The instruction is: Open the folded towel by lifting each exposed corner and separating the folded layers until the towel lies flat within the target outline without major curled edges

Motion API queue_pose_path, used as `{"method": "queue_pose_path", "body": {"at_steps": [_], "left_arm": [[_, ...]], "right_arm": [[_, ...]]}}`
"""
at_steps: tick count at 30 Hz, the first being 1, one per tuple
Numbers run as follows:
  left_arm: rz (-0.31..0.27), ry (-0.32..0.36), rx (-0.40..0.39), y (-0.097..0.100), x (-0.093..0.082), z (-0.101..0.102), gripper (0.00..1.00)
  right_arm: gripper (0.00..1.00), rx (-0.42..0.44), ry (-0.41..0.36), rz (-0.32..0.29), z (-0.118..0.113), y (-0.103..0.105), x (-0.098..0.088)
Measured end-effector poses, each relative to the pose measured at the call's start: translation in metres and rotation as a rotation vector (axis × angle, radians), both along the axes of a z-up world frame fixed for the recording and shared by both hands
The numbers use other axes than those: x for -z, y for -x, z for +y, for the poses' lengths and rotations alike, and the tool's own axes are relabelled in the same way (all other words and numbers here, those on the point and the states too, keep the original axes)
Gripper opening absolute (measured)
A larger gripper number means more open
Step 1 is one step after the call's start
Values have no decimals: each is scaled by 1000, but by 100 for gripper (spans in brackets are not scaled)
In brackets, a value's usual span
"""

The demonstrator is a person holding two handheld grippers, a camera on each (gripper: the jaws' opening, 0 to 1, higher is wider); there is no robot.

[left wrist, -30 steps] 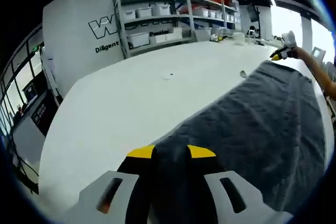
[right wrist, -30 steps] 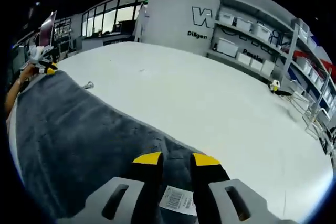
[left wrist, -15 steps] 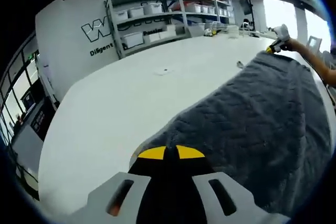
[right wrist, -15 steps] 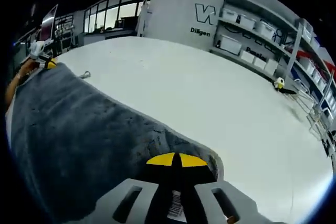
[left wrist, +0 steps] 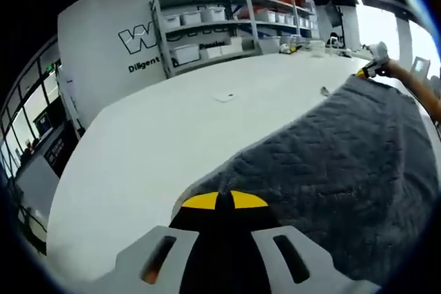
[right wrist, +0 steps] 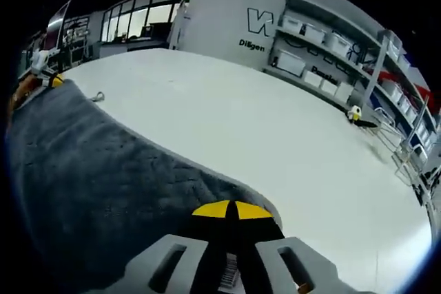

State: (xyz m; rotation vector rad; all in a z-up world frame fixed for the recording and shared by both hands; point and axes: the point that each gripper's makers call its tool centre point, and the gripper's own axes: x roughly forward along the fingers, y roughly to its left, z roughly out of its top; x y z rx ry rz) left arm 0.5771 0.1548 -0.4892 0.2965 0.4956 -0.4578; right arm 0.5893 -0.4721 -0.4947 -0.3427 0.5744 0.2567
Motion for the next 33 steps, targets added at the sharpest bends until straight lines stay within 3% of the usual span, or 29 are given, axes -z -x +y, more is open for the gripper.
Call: {"method": "queue_pose_path", "body": {"at_steps": [16, 21, 22, 25, 30, 33], "left_arm": [[-39, 0, -9, -6, 1, 1, 4], [-50, -12, -18, -6, 0, 1, 5], [-54, -11, -24, -7, 0, 2, 7], [-58, 11, -51, -6, -2, 5, 14], [-53, 129, -48, 0, -13, -2, 41], [-67, 170, -29, 9, -23, -11, 53]], "right_arm": [[0, 39, 14, -43, -7, -14, 0], [1, 21, 71, -35, -4, -13, -2], [6, 20, 78, -36, -3, -13, -5], [21, 26, 82, -63, -1, -13, -15], [29, 11, 50, -97, 14, -8, -32], [40, -31, 0, -80, 35, -1, -37]]}}
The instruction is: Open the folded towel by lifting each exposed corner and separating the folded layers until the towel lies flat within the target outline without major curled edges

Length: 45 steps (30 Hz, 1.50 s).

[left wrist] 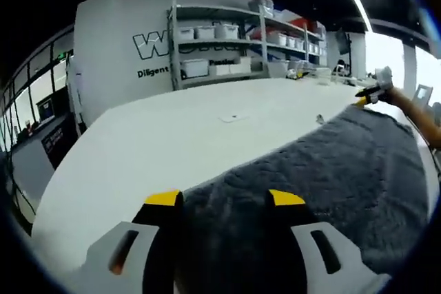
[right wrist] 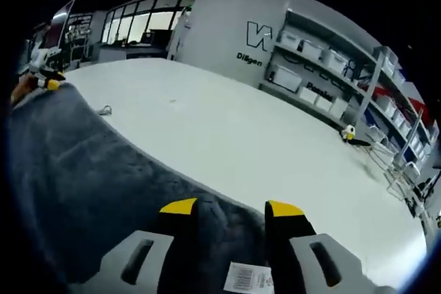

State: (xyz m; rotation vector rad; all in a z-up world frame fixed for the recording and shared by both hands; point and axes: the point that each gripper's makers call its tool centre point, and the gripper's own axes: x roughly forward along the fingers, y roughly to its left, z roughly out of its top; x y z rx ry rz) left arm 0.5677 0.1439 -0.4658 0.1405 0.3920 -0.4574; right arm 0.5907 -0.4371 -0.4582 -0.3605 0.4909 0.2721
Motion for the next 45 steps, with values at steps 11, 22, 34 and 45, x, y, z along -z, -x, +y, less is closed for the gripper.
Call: {"method": "queue_pose_path", "body": {"at_steps": [11, 22, 34, 45], "left_arm": [[3, 30, 143, 53, -17, -43, 99], [1, 93, 181, 89, -23, -56, 100], [35, 107, 251, 137, -23, -84, 100], [39, 95, 305, 167, -19, -102, 100]], "right_arm": [[65, -172, -140, 42, 82, 29, -11], [79, -328, -200, 75, 164, 43, -15], [63, -489, -195, 132, 244, 47, 7], [25, -517, -176, 131, 281, 28, 12]]}}
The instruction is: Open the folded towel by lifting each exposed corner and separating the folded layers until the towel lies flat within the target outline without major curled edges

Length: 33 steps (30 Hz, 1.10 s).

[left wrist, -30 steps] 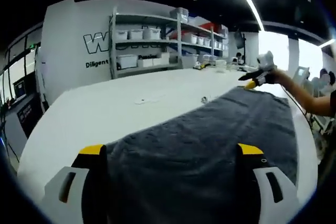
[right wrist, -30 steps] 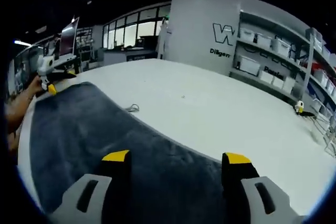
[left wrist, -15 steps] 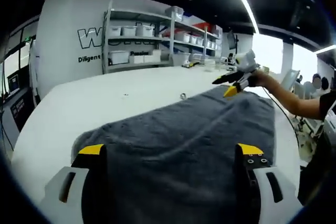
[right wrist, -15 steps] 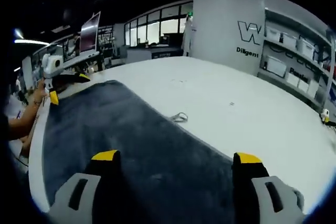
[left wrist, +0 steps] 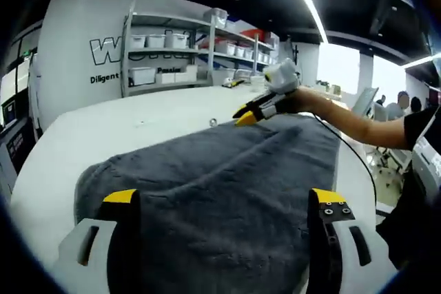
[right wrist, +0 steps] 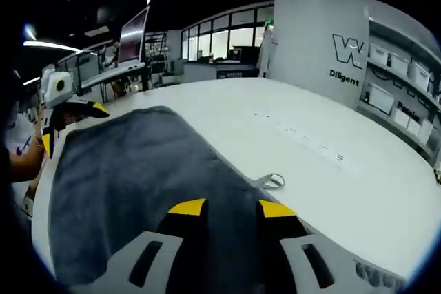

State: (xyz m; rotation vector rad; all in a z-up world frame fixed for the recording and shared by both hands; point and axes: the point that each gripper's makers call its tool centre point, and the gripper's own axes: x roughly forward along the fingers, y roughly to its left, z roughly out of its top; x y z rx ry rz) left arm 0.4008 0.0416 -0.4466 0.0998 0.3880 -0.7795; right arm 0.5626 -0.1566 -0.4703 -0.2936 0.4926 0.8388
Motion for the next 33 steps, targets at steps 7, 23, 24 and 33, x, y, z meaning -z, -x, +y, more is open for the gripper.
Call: {"method": "queue_pose_path", "body": {"at_steps": [7, 23, 24, 33], "left_arm": [[8, -9, 54, 17, 4, -17, 100], [0, -3, 40, 29, 5, -22, 100], [1, -4, 44, 29, 6, -22, 100], [12, -8, 24, 30, 10, -17, 100]], "right_arm": [[18, 11, 55, 12, 11, -18, 14], [18, 57, 35, 38, 9, -34, 23], [18, 59, 33, 39, 9, -35, 23], [19, 61, 35, 42, 10, -37, 24]]}}
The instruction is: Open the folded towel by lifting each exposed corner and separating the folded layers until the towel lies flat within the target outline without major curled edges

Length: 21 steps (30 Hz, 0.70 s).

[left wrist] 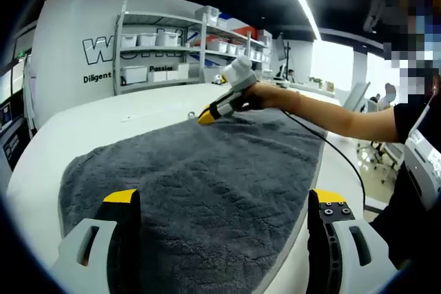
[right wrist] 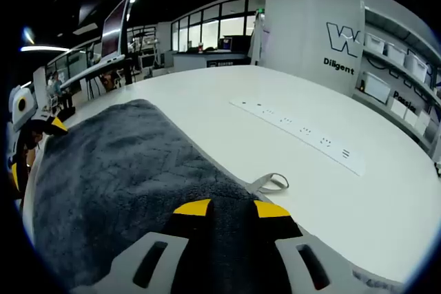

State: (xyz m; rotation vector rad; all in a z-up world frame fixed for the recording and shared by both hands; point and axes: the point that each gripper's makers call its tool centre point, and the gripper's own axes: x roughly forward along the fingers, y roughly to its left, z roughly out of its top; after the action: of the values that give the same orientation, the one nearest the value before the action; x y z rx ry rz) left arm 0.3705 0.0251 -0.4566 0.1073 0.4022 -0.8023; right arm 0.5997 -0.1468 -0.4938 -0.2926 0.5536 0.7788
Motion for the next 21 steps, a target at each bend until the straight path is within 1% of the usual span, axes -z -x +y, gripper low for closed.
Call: {"method": "queue_pose_path", "body": {"at_steps": [3, 4, 5, 8, 10, 12, 14, 15, 16, 18, 21], "left_arm": [[5, -7, -23, -1, 2, 5, 100], [6, -5, -32, -1, 2, 7, 100], [7, -1, -39, -1, 2, 9, 100], [9, 14, -59, -1, 0, 13, 100], [1, 35, -69, -1, -3, 16, 100], [-10, 70, -90, -1, -6, 17, 100], [-6, 78, -91, 0, -5, 17, 100], [3, 80, -91, 1, -3, 16, 100], [8, 78, -93, 2, -1, 16, 100], [13, 69, -99, 5, 2, 16, 100], [27, 71, -112, 8, 4, 19, 100]], "right_arm": [[25, -1, 11, -11, -3, 2, -2], [30, 3, 15, -14, -5, 2, -4], [37, 10, 24, -19, -9, 3, -6], [47, 16, 44, -29, -18, 8, -10], [53, 14, 48, -41, -27, 19, -15], [57, 11, 43, -48, -35, 30, -19], [63, 9, 38, -46, -40, 38, -21], [66, 10, 26, -49, -47, 50, -24], [72, 12, 21, -52, -52, 56, -27], [79, 17, 10, -59, -60, 67, -32], [86, 24, -11, -71, -75, 88, -41]]}}
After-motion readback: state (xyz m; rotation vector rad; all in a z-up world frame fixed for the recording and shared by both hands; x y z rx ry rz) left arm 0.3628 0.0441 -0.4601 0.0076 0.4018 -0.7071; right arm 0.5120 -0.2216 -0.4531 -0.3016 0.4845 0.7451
